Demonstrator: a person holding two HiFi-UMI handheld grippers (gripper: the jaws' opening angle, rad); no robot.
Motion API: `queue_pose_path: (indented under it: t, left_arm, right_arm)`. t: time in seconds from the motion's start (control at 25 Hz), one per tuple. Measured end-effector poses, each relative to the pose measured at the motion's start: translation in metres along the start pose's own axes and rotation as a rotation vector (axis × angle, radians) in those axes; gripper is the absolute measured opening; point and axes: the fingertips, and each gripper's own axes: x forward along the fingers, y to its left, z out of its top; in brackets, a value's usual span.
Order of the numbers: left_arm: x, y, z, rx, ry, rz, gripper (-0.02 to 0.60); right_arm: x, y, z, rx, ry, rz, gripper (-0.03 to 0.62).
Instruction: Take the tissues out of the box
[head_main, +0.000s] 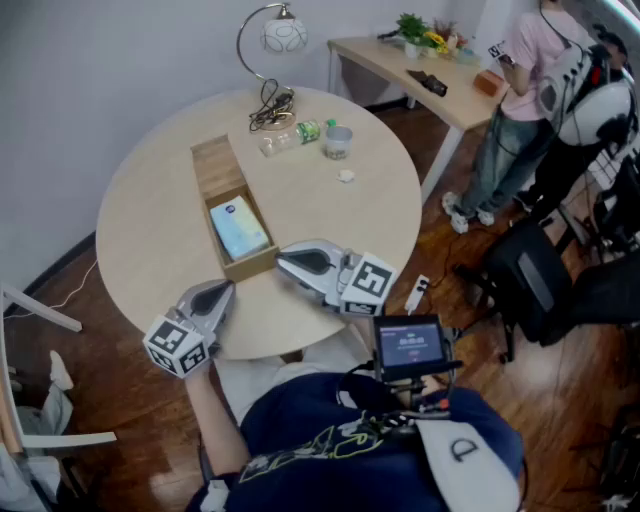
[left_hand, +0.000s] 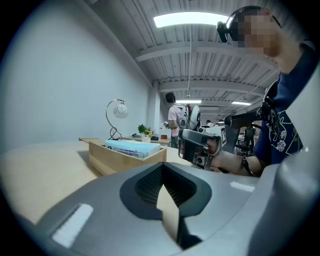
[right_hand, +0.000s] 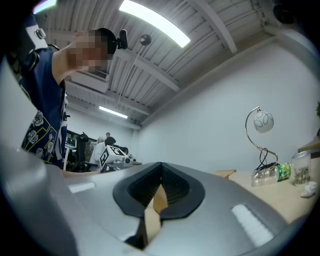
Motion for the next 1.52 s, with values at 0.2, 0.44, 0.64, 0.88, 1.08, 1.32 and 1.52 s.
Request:
queue_pose_path:
  t: [0.2,0.44,0.64,0.88,1.08,1.32,1.52]
  left_arm:
    - [0.001,0.000,0.004,0.008,0.008,-0.012,0.000]
    - [0.003,0.000,0.005,0.012,0.001,-0.023,0.000]
    - [0.002,0.004,0.005,0.007,0.001,-0.006,0.000]
    - [0.001,0.005,0.004,0.005,0.004,0.008,0.000]
    - [0.002,0.006,0.004,0.008,0.003,0.002,0.000]
    - [0.003,0.006,0.004,0.007,0.001,0.001,0.000]
    - [0.002,0.007,0.003,0.008,0.004,0.001,0.000]
  right_arm:
    - [0.006,0.001,-0.006,0.030,0.032,-0.004,0.003]
    - [0.007,-0.001,-0.014,0.038,0.074,-0.009,0.003]
    - [0.000,0.005,0.001,0.013,-0.019,0.026,0.003]
    - [-0.007,0.009,0.009,0.014,-0.072,0.039,0.003]
    - [0.003,0.016,0.000,0.036,-0.015,0.102,0.003]
    - [0.008,0.015,-0.009,0.040,0.037,0.121,0.003]
    - [0.011,0.017,-0.012,0.040,0.047,0.135,0.002]
